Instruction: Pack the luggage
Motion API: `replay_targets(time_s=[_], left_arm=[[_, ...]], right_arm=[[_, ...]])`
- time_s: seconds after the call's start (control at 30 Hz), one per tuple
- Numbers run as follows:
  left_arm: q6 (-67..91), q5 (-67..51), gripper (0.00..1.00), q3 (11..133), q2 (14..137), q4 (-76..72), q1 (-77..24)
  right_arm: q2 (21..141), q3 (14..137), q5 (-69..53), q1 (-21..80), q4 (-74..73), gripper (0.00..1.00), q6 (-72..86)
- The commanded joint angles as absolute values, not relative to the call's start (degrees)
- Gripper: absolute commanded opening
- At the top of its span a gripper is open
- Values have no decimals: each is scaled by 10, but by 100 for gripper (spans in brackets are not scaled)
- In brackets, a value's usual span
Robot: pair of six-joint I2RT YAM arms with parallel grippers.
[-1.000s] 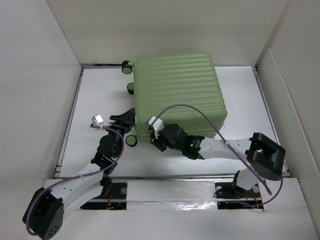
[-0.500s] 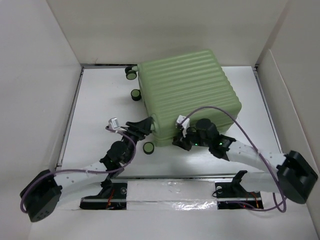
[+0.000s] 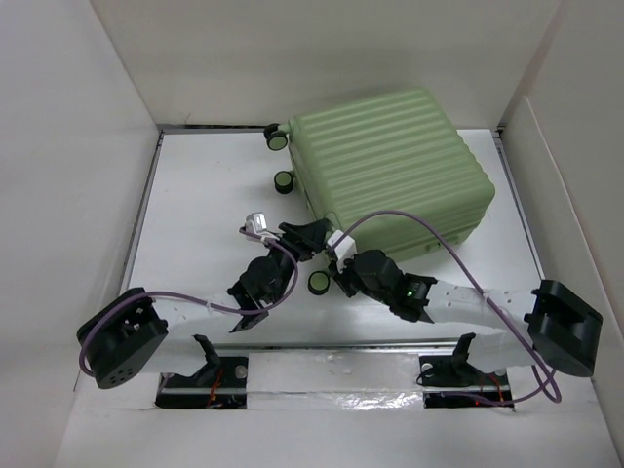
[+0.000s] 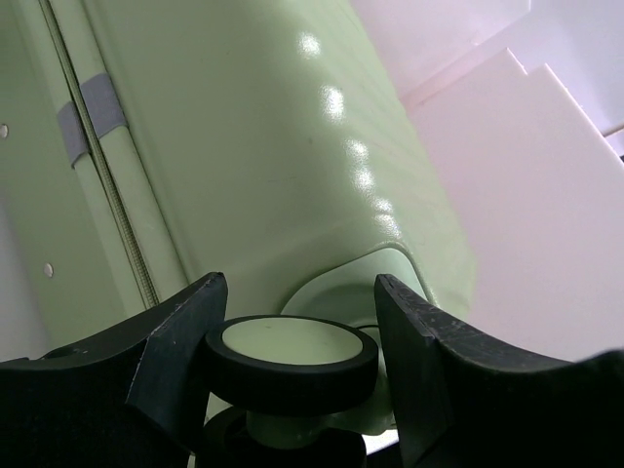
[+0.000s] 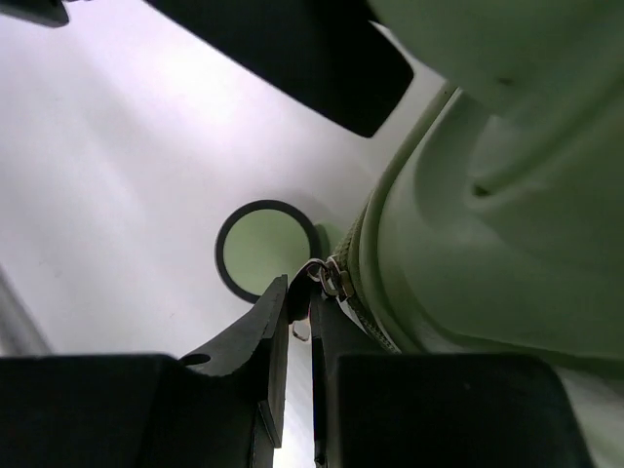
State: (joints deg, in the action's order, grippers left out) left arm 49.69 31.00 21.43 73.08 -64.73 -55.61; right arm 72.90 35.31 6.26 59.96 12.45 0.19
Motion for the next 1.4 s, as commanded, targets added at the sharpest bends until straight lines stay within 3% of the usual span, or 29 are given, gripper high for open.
replay_targets(time_s=[0.0,0.03,0.1,0.13,0.23,0.27,0.4,0.57,0.77,1.0,1.23,1.37], left_arm=[[461,214,0,251,770,-563,-555],[459,219,8,253,763,-552,-555],[448,236,40,258,733,-505,-544],[444,238,70,260,720,-487,-529],[437,241,92,280,668,-396,-471],[439,235,94,290,657,-339,-450],[438,176,97,337,625,-272,-325],[420,63,83,341,663,-340,-183],[268,-30,83,361,735,-465,-162],[238,-94,86,452,851,-490,-113],[169,-148,88,582,941,-415,-112],[96,-166,87,677,987,-294,-112]], right_arm=[[723,396,-75,701,300,0,13],[715,380,-45,701,313,0,13],[682,358,-42,688,305,0,12],[672,343,-44,688,297,0,13],[642,326,-47,681,281,0,15],[639,320,-47,681,279,0,17],[637,304,-57,681,289,0,25],[642,297,-63,671,297,0,23],[642,295,-86,658,298,0,18],[631,292,-117,635,286,0,10],[610,271,-134,611,293,0,10],[604,264,-142,606,296,0,9]])
